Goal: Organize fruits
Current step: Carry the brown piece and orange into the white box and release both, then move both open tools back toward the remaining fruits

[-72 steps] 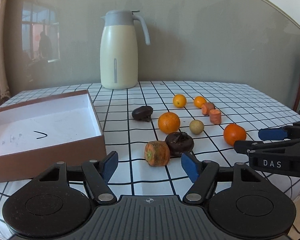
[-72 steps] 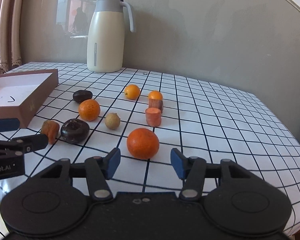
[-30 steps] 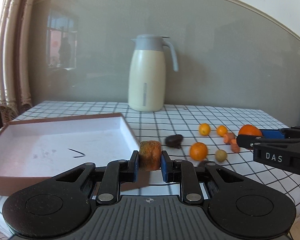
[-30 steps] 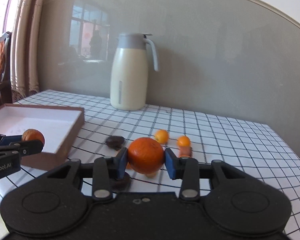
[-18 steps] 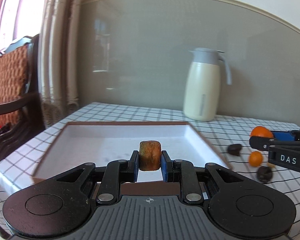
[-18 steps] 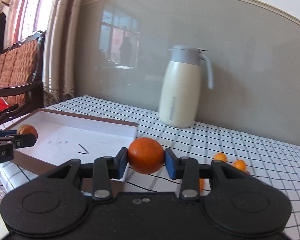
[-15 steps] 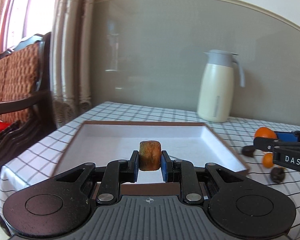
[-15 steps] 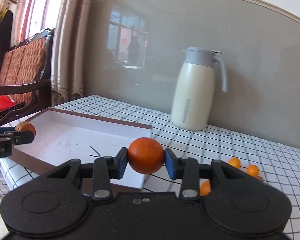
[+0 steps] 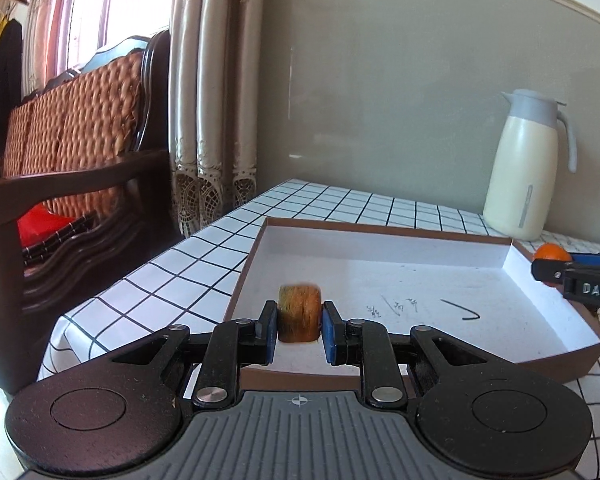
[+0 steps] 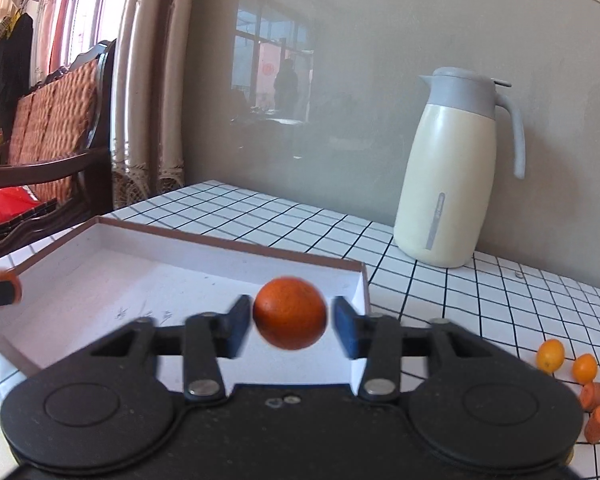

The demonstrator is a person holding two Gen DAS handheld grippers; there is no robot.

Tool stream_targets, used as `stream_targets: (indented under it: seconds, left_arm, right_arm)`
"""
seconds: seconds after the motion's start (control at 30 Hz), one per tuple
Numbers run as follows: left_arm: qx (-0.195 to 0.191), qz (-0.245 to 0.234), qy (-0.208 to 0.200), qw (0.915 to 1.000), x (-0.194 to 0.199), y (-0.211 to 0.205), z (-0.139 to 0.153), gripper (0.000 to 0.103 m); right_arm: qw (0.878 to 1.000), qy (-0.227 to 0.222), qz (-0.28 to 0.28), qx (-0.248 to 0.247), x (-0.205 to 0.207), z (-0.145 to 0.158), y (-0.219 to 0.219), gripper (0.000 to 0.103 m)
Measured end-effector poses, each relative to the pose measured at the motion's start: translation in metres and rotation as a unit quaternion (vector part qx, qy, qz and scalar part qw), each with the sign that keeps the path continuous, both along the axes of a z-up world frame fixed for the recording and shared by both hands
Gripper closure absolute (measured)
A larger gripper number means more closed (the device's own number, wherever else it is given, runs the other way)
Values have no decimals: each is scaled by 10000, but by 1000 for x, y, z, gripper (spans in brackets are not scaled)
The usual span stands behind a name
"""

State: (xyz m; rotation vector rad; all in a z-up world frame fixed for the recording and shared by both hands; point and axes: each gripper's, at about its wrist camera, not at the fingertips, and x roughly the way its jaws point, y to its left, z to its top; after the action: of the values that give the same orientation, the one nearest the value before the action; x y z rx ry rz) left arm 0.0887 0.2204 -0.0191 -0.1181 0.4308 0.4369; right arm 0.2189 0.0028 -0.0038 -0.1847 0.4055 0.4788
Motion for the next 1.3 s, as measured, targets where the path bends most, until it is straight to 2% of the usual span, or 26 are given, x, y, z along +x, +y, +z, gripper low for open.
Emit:
stream_targets:
  seconds: [0.03,0.07,0.1,0.17,0.8,1.0,1.3]
  left_arm:
    - [30,57,-61,10000,-3,-2,0,58]
    - [101,149,-160,9997,-6,-4,1,11]
    - [238,247,-319,9989,-11,-7,3,0]
    - [465,279,-562,9969,-18,-13,9,0]
    - [388,175,-521,9977,-18,-27,14,0]
    - [355,-140,-668,9970,-20,-47,22,0]
    - [338,-640,-760,9945,-11,-85,26,0]
  right_arm:
    - [9994,-263,-208,115,-4,0,-4,5]
    - [9978,-520,-338,213,-9,1,-8,6]
    - [9970,-664,-361,184,-11,1,-9,6]
    - [9967,-693,-381,169,-11,2,-15,6]
    - [9962,-674,-518,165,-23,11,-45,6]
    - [9950,-790,-591,145,-35,20,-70,6]
    - [9917,-773,-1024,-3,-46,24,-123,6]
